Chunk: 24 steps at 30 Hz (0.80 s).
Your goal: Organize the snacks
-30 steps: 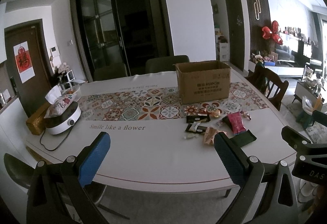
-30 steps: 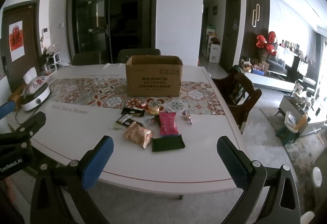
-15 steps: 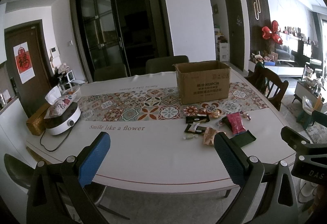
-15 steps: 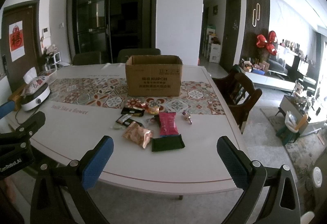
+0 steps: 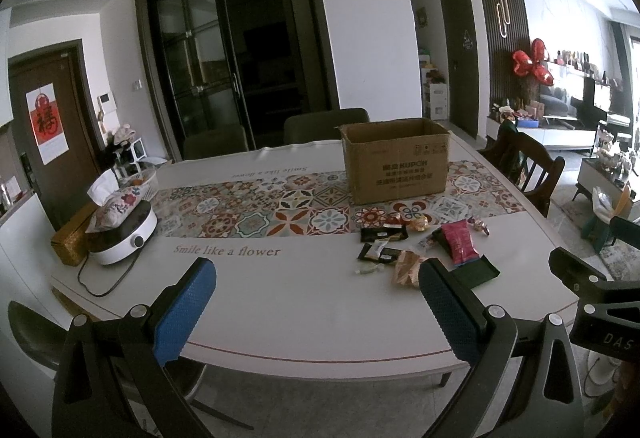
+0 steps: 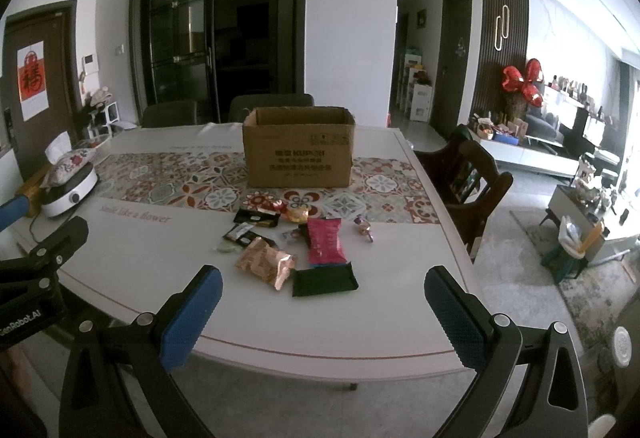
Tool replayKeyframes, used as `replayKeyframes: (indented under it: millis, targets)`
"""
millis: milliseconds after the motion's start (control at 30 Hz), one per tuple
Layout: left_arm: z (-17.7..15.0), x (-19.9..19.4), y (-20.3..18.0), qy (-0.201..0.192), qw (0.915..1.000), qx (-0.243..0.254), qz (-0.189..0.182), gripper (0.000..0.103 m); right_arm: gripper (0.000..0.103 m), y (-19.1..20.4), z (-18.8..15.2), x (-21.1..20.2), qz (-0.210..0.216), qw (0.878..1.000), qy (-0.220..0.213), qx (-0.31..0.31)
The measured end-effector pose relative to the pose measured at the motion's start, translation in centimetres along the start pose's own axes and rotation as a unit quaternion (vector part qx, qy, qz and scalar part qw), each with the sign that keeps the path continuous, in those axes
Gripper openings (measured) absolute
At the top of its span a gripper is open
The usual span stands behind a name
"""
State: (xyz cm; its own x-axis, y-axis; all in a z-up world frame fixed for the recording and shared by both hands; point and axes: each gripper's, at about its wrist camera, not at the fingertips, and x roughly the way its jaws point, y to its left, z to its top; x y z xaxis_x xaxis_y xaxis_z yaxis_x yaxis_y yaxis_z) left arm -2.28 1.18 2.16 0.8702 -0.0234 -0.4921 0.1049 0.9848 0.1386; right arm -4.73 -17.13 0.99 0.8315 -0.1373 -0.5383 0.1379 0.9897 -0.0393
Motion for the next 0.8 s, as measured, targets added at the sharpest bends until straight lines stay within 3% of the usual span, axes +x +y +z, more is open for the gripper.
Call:
replayKeyframes:
  millis: [400, 567, 800]
  targets:
    - [0.7, 0.5, -0.6, 0.005, 0.9999, 0.005, -0.007, 0.103, 0.102, -0.2, -0.1, -0.1, 0.001, 1.0, 0.005, 0.004]
    - [1.1, 1.8, -2.0, 0.025, 0.9994, 0.015, -0.019, 0.103, 0.102, -0.6, -0.3, 0.0, 0.004, 1.0, 0.011, 0.009]
    - [0.5, 3.6, -4.0, 0.047, 0.9977, 0.034, -0.035, 0.103, 0.102, -2.6, -0.5, 2.9, 0.018, 0.999, 0.037, 0.024]
